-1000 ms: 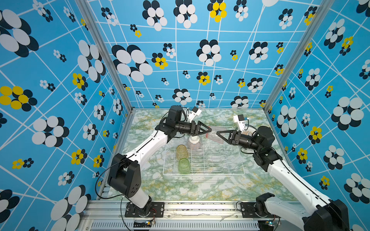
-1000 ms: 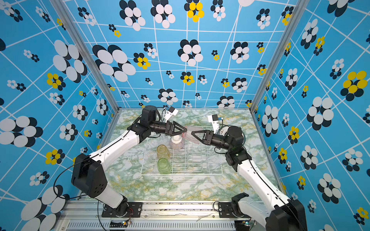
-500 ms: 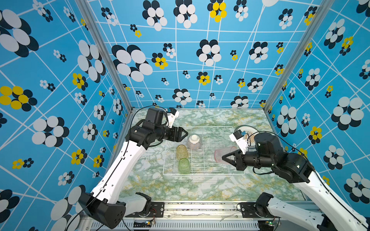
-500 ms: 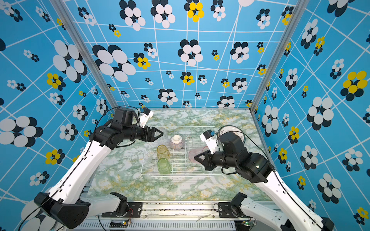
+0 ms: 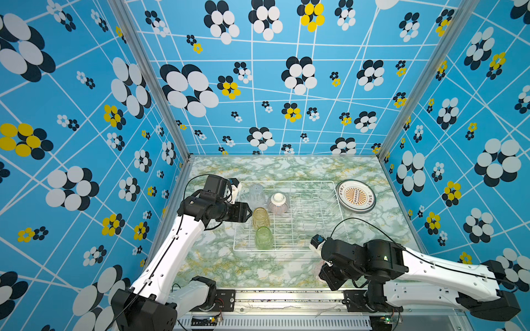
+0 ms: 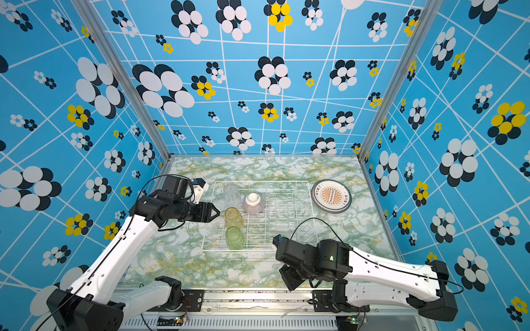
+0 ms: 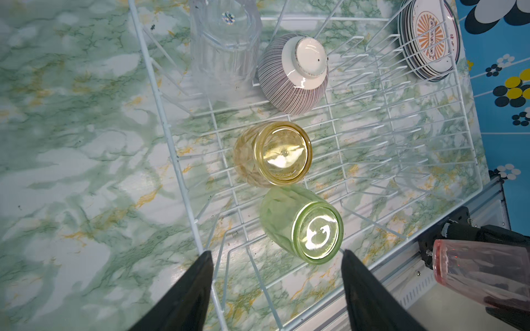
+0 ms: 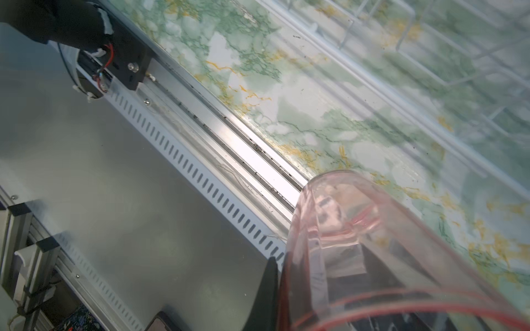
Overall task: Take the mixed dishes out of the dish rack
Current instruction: 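Lower the pink glass near the robot while the left gripper nears the green glass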
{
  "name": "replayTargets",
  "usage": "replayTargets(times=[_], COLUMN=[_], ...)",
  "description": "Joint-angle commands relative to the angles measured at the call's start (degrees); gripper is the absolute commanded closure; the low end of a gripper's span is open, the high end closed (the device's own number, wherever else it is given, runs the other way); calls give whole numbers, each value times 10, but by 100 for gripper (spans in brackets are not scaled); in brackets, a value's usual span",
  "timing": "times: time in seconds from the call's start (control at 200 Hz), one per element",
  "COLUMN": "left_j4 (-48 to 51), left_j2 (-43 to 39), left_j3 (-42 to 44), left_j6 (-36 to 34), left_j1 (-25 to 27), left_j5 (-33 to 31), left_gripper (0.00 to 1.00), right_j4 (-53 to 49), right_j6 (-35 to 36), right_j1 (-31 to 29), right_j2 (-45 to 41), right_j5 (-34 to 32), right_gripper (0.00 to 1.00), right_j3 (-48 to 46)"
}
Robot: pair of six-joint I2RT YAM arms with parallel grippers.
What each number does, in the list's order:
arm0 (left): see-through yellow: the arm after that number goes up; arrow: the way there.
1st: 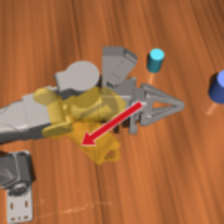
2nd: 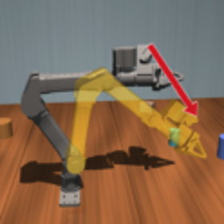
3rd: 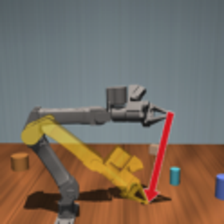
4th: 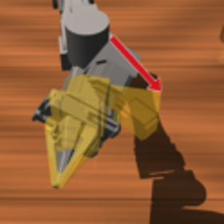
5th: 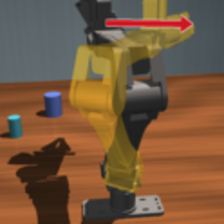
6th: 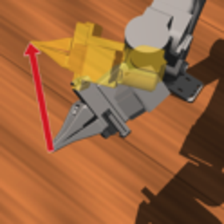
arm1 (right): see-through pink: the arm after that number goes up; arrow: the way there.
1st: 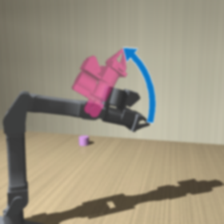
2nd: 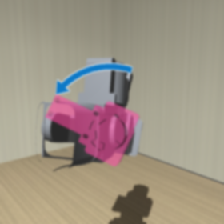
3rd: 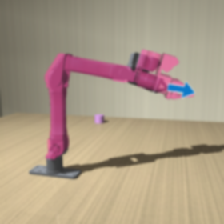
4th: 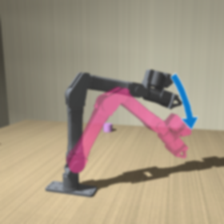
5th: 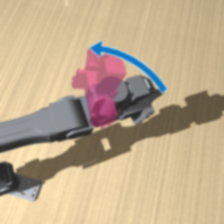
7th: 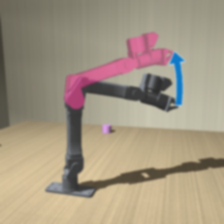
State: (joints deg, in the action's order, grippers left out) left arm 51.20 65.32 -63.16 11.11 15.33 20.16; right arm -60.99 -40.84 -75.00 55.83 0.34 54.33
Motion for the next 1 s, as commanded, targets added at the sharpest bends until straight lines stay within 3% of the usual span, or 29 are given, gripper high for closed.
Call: replayTargets(times=[0.0,0.25,0.49,0.705,0.84,0.995], left_j4=[-28,-56,-48,-17,-37,-60], left_j2=[-1,42,7,2,6,30], left_j3=[39,77,58,54,81,95], left_j6=[12,14,15,-5,-7,-7], left_j1=[-7,-13,-12,-30,-70,-73], left_j5=[14,-3,-28,-89,-63,-51], left_gripper=[33,46,45,43,43,44], right_j4=[-10,-7,18,49,52,66], right_j6=[-70,-100,-88,-75,-66,-54], right_j1=[-3,16,64,89,96,114], right_j2=[-8,11,18,20,30,38], right_j5=[-61,-96,-82,-101,-106,-99], right_gripper=[100,100,100,100,100,100], right_j3=[-17,-59,-95,-107,-105,-112])
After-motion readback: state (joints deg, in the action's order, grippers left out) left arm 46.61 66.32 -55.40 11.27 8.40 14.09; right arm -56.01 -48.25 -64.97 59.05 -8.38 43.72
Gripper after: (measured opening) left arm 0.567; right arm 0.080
